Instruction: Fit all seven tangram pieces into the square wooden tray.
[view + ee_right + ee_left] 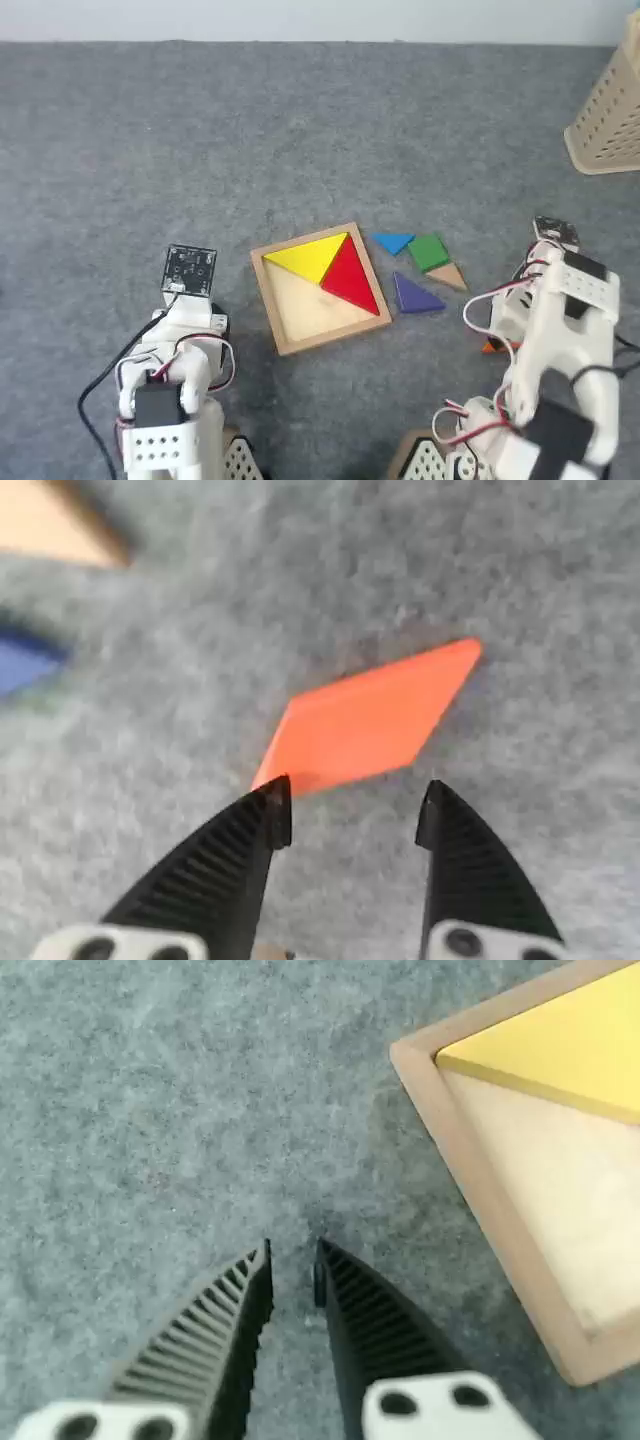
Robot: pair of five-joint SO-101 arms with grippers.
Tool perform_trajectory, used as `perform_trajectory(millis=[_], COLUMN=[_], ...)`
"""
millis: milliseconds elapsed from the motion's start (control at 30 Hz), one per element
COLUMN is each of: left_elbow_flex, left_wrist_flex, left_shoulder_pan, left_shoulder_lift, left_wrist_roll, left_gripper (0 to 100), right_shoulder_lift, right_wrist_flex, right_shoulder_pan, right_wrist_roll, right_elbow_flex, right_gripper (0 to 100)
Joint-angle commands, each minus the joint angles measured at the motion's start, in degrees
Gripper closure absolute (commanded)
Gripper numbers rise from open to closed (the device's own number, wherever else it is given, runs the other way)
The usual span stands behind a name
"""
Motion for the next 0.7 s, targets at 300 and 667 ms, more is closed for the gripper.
perform_trajectory(millis=[300,667], left_elbow_flex=[-0.57,-0.57], left_wrist_flex=[0.0,0.0], left_shoulder_pan=[0.09,0.09], left_shoulder_lift=[-1.23,-1.23], left_wrist_roll=[0.44,0.44], left_gripper=[93,93], right_shoulder_lift=[12.7,0.04], right_wrist_flex=[-3.91,-2.59], right_shoulder_pan=[-0.84,-7.43], right_wrist_roll=[-5.36,7.12], right_elbow_flex=[-7.47,-9.67], right_gripper=[87.4,98.5])
